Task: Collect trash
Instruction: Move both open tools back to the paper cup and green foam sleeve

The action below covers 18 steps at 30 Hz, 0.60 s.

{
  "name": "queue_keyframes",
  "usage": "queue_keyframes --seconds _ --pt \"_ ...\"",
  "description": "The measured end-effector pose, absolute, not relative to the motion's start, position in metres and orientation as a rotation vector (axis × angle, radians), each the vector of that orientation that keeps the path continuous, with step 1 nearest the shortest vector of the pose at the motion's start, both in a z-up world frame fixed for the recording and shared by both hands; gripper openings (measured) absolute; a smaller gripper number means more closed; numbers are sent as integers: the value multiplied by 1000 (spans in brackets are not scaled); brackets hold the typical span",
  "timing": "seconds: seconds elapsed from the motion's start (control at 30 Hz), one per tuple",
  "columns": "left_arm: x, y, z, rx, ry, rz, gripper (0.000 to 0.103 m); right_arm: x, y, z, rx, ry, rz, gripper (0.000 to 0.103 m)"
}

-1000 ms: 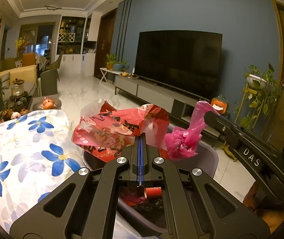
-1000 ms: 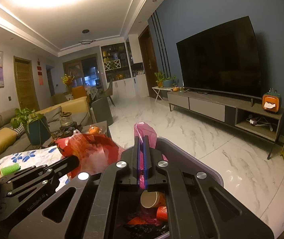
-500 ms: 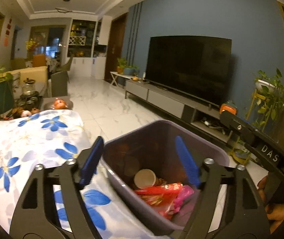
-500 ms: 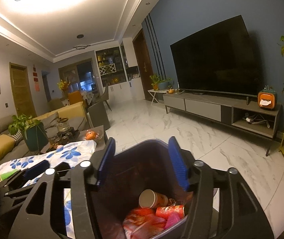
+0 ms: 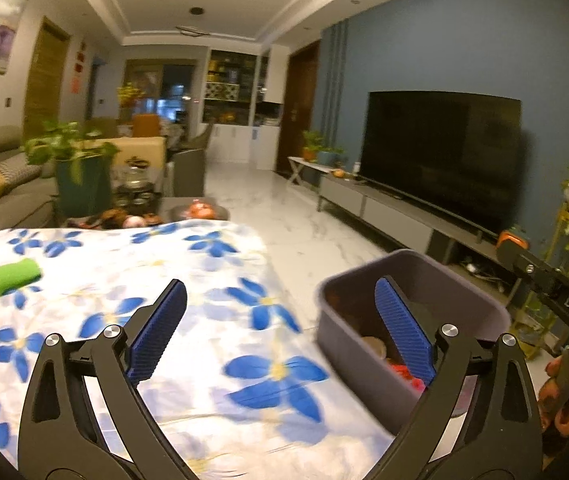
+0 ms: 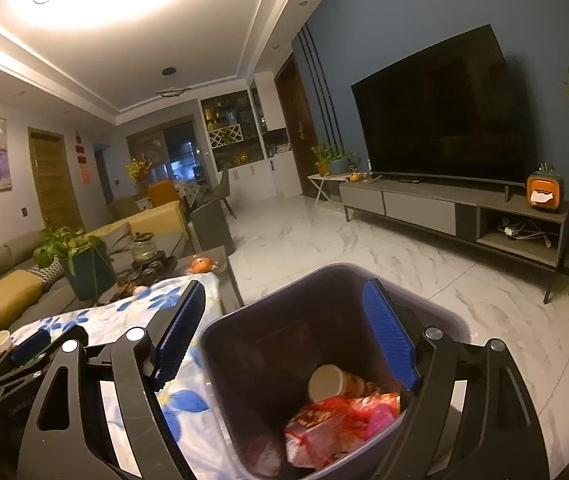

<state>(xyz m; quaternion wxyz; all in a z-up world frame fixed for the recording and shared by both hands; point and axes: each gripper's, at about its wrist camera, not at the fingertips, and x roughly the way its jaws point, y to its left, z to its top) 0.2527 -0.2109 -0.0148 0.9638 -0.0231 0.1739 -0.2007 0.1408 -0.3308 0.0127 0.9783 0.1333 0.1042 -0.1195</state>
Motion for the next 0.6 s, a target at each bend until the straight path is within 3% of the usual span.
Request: queue_keyframes --seconds 0.6 --pt "248 -45 -15 -70 326 -40 95 190 -198 12 177 259 17 79"
